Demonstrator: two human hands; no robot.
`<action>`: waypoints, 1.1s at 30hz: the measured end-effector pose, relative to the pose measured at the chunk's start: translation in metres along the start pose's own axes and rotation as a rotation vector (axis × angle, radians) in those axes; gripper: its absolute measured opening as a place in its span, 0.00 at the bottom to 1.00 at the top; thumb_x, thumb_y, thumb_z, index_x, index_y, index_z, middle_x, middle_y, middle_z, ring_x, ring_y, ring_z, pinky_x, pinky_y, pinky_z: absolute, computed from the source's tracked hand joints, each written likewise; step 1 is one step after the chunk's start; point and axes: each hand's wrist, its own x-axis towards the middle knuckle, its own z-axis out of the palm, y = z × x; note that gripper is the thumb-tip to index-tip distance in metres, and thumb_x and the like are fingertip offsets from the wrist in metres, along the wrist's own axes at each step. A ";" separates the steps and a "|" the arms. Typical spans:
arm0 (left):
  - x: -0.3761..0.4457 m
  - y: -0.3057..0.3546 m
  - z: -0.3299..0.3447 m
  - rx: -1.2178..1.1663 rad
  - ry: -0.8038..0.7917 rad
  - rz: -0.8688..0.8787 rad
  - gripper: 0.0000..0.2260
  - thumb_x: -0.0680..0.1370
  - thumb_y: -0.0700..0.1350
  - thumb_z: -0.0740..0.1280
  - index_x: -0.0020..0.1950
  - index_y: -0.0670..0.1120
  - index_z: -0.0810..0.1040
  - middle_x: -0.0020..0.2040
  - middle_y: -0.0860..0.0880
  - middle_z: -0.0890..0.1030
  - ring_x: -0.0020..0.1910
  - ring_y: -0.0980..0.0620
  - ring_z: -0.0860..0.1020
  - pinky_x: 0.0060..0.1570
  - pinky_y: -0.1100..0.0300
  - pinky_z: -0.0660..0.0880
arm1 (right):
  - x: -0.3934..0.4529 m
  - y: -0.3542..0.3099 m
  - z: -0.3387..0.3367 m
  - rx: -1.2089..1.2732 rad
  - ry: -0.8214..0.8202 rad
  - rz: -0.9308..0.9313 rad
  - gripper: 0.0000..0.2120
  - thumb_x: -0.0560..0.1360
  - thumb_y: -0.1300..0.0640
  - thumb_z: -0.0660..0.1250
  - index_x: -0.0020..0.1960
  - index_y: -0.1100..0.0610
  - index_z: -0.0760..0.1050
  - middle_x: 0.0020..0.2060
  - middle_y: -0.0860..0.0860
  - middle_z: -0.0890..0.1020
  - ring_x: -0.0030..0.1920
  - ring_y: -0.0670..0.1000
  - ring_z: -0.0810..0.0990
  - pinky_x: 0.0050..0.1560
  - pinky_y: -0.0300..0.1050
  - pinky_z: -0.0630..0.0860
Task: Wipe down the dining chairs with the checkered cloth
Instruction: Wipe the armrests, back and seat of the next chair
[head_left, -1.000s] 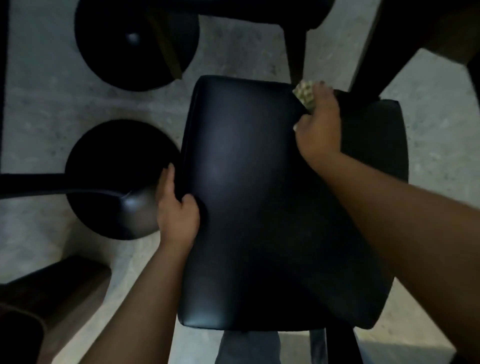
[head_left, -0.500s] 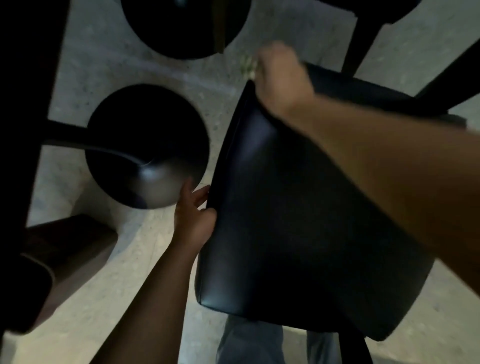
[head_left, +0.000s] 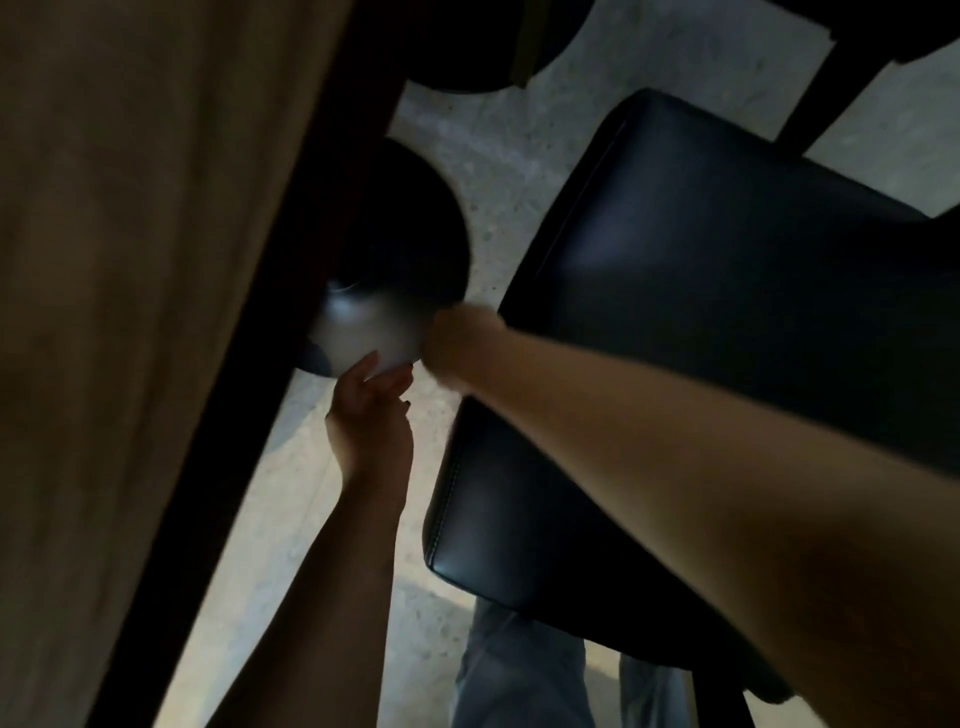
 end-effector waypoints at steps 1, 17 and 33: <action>0.000 0.002 -0.004 0.006 0.017 0.011 0.16 0.77 0.32 0.63 0.59 0.49 0.76 0.45 0.53 0.85 0.47 0.57 0.84 0.46 0.59 0.78 | 0.003 -0.039 0.007 0.003 -0.155 0.030 0.12 0.80 0.59 0.58 0.60 0.58 0.76 0.59 0.54 0.78 0.61 0.57 0.77 0.52 0.51 0.75; -0.118 -0.044 0.038 0.794 -0.199 0.244 0.40 0.71 0.30 0.62 0.80 0.46 0.51 0.80 0.43 0.50 0.79 0.44 0.49 0.77 0.50 0.49 | -0.167 0.171 0.099 0.094 0.766 0.455 0.32 0.71 0.72 0.65 0.73 0.70 0.59 0.74 0.68 0.54 0.74 0.70 0.48 0.73 0.61 0.45; -0.362 0.007 0.032 0.368 -0.182 0.199 0.30 0.76 0.40 0.66 0.77 0.49 0.62 0.73 0.48 0.70 0.70 0.49 0.70 0.65 0.60 0.68 | -0.387 0.000 0.049 0.761 0.509 0.288 0.23 0.74 0.64 0.63 0.68 0.55 0.68 0.63 0.55 0.71 0.61 0.55 0.73 0.58 0.40 0.67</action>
